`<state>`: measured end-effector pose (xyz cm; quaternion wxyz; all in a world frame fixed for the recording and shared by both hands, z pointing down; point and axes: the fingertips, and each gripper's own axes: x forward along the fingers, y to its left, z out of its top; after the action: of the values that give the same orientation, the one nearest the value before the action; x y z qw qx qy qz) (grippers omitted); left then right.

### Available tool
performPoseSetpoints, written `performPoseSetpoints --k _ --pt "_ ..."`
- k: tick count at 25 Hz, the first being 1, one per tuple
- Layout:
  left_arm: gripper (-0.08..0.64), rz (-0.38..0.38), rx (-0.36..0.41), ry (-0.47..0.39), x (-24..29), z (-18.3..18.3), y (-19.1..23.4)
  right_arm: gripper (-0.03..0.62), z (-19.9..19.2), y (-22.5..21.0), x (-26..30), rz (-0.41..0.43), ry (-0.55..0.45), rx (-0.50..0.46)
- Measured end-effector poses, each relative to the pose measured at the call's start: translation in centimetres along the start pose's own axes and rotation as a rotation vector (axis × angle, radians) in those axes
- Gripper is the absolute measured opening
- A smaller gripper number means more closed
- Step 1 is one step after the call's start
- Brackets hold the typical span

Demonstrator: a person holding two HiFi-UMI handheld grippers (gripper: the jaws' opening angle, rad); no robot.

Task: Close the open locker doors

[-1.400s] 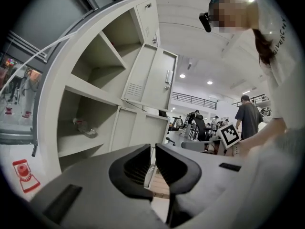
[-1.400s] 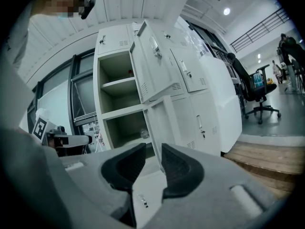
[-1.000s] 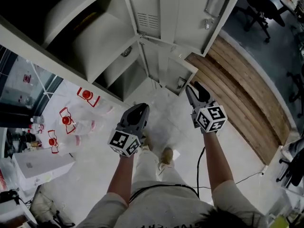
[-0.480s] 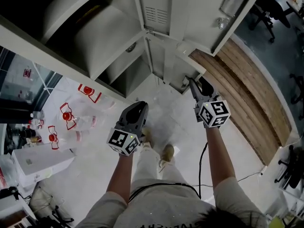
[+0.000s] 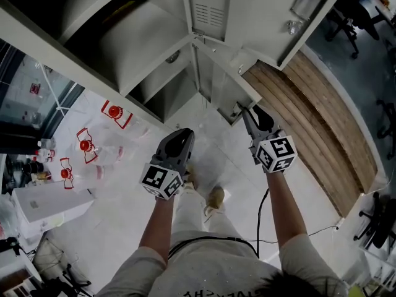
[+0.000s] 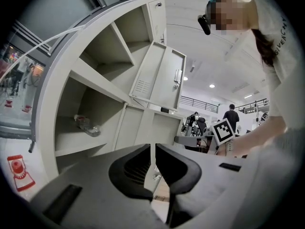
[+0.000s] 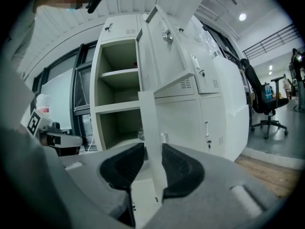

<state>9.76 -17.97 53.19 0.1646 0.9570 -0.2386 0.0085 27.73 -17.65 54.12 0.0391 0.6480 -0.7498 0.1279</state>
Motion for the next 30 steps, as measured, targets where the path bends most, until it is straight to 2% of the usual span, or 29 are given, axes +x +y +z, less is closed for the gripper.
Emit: performPoseSetpoints --k 6,17,30 --pt "0.029 0.029 -0.014 -0.004 -1.4 0.6 -0.1 0.097 -0.1 2.8 -0.1 0.047 0.012 -0.022" --pt "0.029 0.089 -0.015 -0.027 -4.9 0.9 1.4 0.097 -0.8 8.5 0.3 0.136 0.051 -0.067" --pt "0.029 0.155 -0.015 -0.040 -8.5 1.5 4.2 0.112 -1.3 14.9 2.5 0.235 0.069 -0.073"
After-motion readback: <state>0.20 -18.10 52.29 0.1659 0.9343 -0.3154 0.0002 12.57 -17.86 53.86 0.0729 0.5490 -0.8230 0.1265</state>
